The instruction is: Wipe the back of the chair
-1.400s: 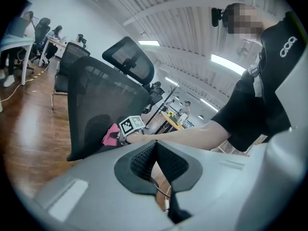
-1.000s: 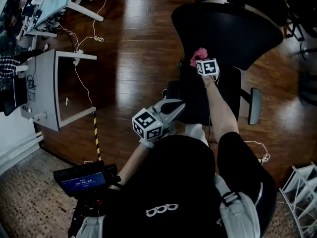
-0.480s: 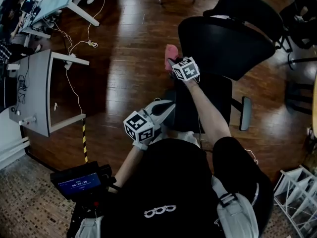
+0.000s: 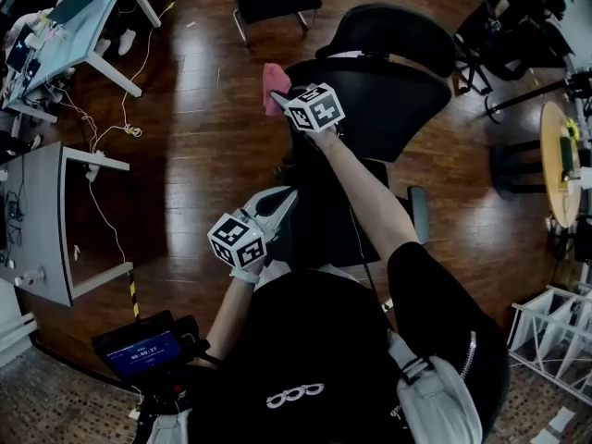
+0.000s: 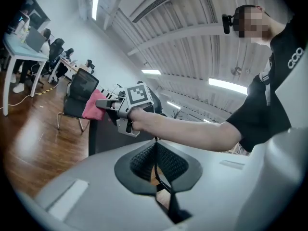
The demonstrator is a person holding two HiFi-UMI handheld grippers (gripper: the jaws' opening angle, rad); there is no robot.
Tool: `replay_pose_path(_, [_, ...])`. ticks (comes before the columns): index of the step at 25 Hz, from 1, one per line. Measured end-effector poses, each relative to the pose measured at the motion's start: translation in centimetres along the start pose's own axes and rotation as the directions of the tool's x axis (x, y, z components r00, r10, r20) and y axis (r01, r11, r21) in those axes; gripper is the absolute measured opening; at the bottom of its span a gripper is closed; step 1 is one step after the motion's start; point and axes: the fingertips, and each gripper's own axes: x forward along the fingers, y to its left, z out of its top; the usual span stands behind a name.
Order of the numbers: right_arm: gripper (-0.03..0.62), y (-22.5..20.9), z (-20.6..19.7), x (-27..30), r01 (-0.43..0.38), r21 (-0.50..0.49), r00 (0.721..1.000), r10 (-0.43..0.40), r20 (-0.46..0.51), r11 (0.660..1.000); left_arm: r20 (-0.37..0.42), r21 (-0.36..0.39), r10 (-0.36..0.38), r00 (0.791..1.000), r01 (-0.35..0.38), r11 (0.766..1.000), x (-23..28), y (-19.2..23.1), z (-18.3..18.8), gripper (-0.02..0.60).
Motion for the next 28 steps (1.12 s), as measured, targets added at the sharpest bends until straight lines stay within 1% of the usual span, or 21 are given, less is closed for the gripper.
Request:
replay_pose_path(3, [0.044, -3.2, 0.0, -1.1, 0.073, 0.041, 0.997, -0.073, -0.012, 0.996, -0.006, 0.006, -0.012, 1.0, 0.012, 1.0, 0.7, -0.5, 0.4, -0.008])
replay_pose_path(6, [0.044, -6.7, -0.2, -3.4, 0.128, 0.092, 0.992, -0.129, -0.003, 0.987, -0.017, 0.006, -0.016, 1.0, 0.016, 1.0, 2.0, -1.2, 0.5, -0.008])
replay_pose_path(9, [0.044, -10.7, -1.4, -6.7, 0.188, 0.148, 0.982, -0.191, 0.003, 0.971, -0.033, 0.011, -0.016, 0.999, 0.016, 1.0, 3.8, -2.1, -0.2, -0.008])
replay_pose_path(12, [0.044, -14.4, -2.5, -9.8, 0.228, 0.211, 0.971, -0.237, 0.016, 0.95, -0.047, 0.012, -0.016, 0.999, 0.016, 1.0, 4.9, -2.7, -0.2, -0.008])
replay_pose_path(16, [0.046, -20.5, -5.4, -16.0, 0.303, 0.251, 0.948, -0.318, 0.024, 0.919, -0.064, 0.032, -0.014, 0.998, 0.016, 0.999, 8.3, -4.6, -1.6, -0.008])
replay_pose_path(18, [0.046, -22.9, -6.5, -18.8, 0.338, 0.265, 0.934, -0.356, 0.023, 0.903, -0.075, 0.041, -0.016, 0.997, 0.019, 0.999, 9.8, -5.4, -2.0, -0.008])
replay_pose_path(28, [0.046, -30.8, -10.9, -29.2, 0.443, 0.33, 0.877, -0.479, 0.031, 0.833, -0.135, 0.076, -0.066, 0.989, 0.077, 0.994, 15.1, -9.3, -3.4, -0.008])
